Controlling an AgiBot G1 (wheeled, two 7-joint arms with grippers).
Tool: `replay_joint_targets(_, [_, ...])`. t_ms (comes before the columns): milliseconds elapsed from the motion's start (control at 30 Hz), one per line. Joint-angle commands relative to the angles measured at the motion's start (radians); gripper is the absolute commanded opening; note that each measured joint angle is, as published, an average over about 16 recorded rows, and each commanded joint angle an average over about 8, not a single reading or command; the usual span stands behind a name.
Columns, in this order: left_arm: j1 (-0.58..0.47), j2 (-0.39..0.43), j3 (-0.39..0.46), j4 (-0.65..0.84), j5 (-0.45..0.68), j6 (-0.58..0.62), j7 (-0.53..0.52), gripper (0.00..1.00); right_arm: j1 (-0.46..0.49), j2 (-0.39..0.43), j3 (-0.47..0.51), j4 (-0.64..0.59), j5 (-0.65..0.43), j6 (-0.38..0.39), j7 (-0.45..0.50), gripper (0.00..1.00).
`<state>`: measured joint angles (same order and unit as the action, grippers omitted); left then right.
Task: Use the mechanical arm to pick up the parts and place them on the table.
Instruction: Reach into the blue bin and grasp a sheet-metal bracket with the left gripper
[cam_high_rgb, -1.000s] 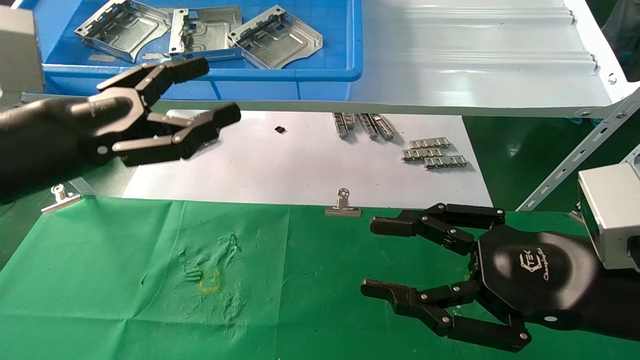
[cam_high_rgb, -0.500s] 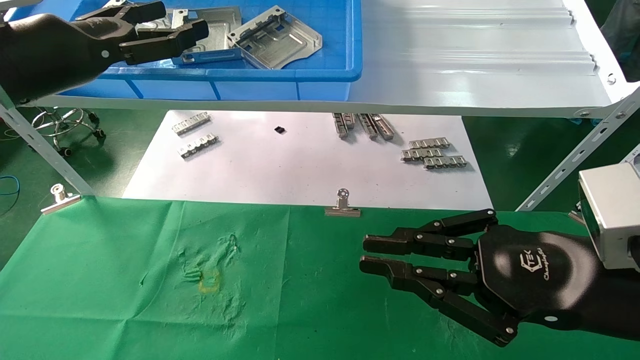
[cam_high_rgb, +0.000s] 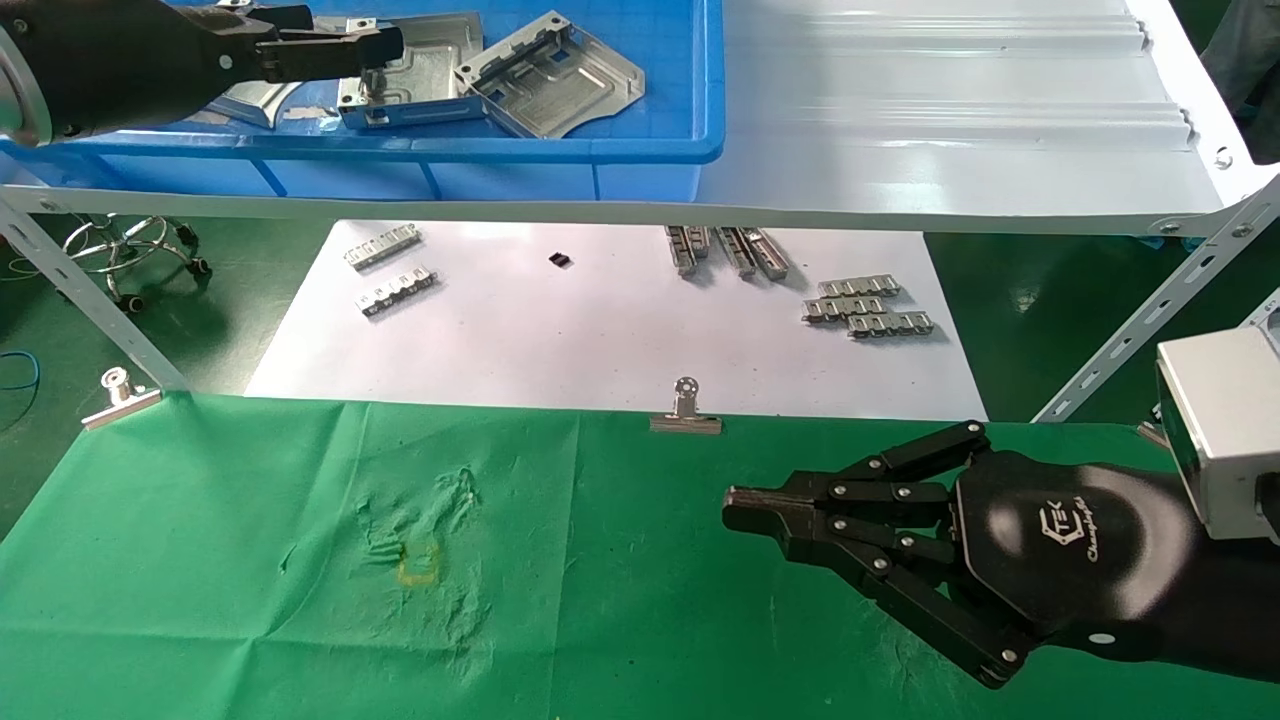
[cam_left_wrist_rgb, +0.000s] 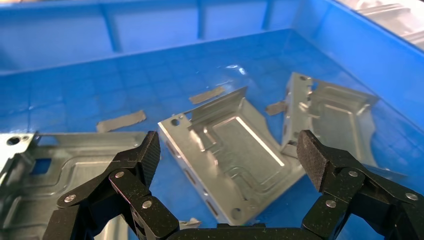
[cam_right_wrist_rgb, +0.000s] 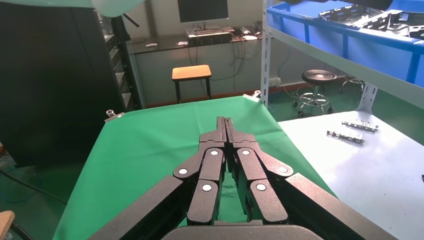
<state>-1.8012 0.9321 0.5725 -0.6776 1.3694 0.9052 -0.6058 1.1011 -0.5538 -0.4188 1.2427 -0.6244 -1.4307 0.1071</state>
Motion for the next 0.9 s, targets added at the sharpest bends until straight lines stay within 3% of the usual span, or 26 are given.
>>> replay_joint_targets(33, [-0.023, 0.011, 0.017, 0.026, 0.026, 0.000, -0.030, 0.79, 0.000, 0.000, 0.000, 0.000, 0.000, 0.000, 0.000, 0.00])
replay_joint_targets(200, [-0.045, 0.022, 0.036, 0.052, 0.057, -0.008, -0.070, 0.17, 0.000, 0.000, 0.000, 0.000, 0.000, 0.000, 0.000, 0.00])
replay_joint_targets(233, [-0.046, 0.023, 0.038, 0.054, 0.061, -0.010, -0.075, 0.08, 0.000, 0.000, 0.000, 0.000, 0.000, 0.000, 0.000, 0.00])
replay_joint_targets(300, [-0.048, 0.026, 0.041, 0.057, 0.066, -0.014, -0.082, 0.00, 0.000, 0.000, 0.000, 0.000, 0.000, 0.000, 0.000, 0.00])
replay_joint_targets(900, [-0.062, 0.063, 0.053, 0.126, 0.091, -0.045, -0.070, 0.00, 0.000, 0.000, 0.000, 0.000, 0.000, 0.000, 0.000, 0.00])
